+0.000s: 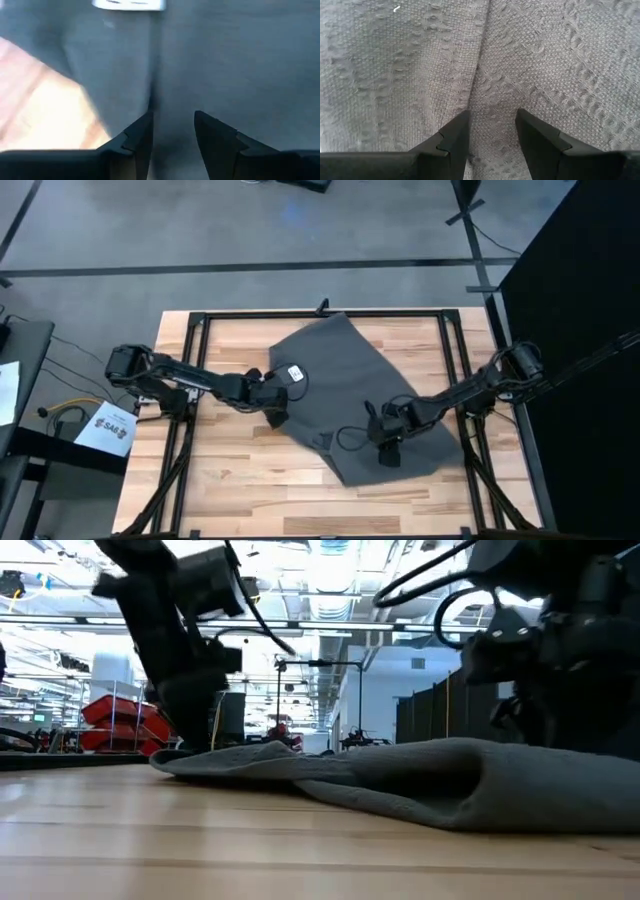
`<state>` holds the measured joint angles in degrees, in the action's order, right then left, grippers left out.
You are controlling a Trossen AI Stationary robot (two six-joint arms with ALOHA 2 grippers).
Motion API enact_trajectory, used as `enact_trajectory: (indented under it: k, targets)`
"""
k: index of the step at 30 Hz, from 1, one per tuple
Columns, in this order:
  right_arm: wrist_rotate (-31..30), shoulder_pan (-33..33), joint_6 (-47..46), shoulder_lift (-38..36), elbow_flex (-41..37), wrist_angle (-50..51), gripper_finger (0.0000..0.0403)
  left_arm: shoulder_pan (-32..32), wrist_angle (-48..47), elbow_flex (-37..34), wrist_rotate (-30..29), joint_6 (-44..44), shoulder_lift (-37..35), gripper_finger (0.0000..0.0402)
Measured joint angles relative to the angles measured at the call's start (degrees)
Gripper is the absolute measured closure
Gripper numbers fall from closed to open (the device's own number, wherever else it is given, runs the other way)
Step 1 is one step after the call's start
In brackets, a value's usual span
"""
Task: Roll towel
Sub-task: Roll the gray towel
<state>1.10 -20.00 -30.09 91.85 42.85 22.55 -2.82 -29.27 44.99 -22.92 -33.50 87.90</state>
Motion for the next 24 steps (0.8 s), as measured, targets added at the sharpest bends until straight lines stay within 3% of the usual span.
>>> enact_trajectory:
  k: [6,10,13,20,22,24]
  targets:
    - [0.9,-4.2,-5.2,0.0,0.0,0.2,0.0255,4.0,-8.2,0.0,-2.9,-0.9,0.8,0.0272]
    - [0.9,-5.9,-7.9,0.0,-0.1,0.3,0.0255,4.5,-21.5,0.0,-7.1,-9.2,-0.4,0.0272]
    - [0.5,-6.4,-8.0,0.0,-0.1,0.3,0.0255,3.9,-27.6,-0.1,-7.1,-15.2,-0.3,0.0272]
    - [-0.5,-5.6,-5.5,0.1,-0.1,0.2,0.0255,0.5,-25.1,2.3,-5.1,-15.1,-1.4,0.0272]
    - [-0.6,-4.8,-3.5,0.1,-0.1,-0.1,0.0255,0.1,-20.7,3.8,-5.0,-12.2,-2.1,0.0272]
    - [-0.7,-3.7,-0.9,0.1,-0.1,-0.3,0.0255,0.1,-9.7,4.5,-4.5,-5.3,-2.8,0.0272]
